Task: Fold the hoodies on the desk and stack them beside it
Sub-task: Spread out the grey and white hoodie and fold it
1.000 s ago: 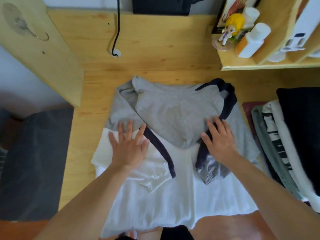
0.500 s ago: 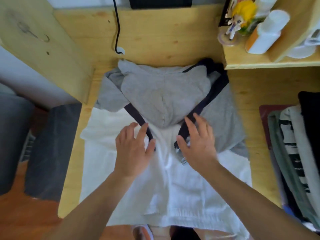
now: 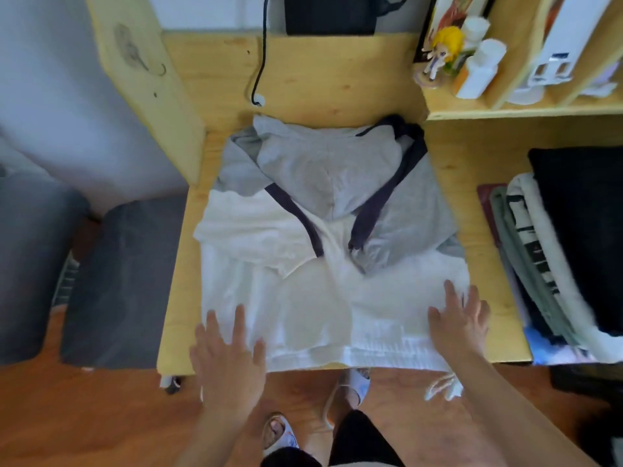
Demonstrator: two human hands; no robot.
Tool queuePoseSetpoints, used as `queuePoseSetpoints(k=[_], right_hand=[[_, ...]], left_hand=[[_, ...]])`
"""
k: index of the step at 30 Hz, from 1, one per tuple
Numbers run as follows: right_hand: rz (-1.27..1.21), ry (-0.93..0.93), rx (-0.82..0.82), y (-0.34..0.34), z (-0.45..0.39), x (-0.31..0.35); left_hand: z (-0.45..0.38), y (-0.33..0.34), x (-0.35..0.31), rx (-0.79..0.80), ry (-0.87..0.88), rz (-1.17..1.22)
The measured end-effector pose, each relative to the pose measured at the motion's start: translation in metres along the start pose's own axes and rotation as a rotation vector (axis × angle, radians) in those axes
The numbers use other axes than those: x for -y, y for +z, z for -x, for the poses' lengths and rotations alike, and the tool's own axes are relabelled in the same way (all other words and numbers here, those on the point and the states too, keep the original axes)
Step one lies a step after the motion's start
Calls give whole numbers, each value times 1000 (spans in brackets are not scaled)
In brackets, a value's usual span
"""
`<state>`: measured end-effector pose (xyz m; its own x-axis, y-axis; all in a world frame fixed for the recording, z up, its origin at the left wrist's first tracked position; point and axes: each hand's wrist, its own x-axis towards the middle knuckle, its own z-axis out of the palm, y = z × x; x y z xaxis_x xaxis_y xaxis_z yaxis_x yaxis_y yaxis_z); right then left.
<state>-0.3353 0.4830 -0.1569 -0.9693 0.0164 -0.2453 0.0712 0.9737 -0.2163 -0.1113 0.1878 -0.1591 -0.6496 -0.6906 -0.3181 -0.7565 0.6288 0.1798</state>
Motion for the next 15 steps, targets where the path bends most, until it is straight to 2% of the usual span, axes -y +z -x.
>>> queuePoseSetpoints(k=[2, 5, 9, 11, 13, 14, 15], right_hand=[[55, 50, 60, 1, 7, -19], [36, 37, 110, 2, 19, -19], [96, 92, 165, 6, 81, -30], [156, 7, 362, -2, 114, -29], [250, -85, 714, -27, 123, -14], [230, -83, 804, -40, 119, -1], [158, -83, 771, -48, 109, 11]], left_hand=[[17, 15, 30, 123, 77, -95], [2, 13, 48, 145, 180, -147], [-37, -26, 76, 188, 141, -269], [-52, -45, 91, 187, 92, -365], [-57, -62, 92, 118, 16, -437], [-57, -67, 86, 48, 8, -422], [-55, -68, 76, -27, 41, -384]])
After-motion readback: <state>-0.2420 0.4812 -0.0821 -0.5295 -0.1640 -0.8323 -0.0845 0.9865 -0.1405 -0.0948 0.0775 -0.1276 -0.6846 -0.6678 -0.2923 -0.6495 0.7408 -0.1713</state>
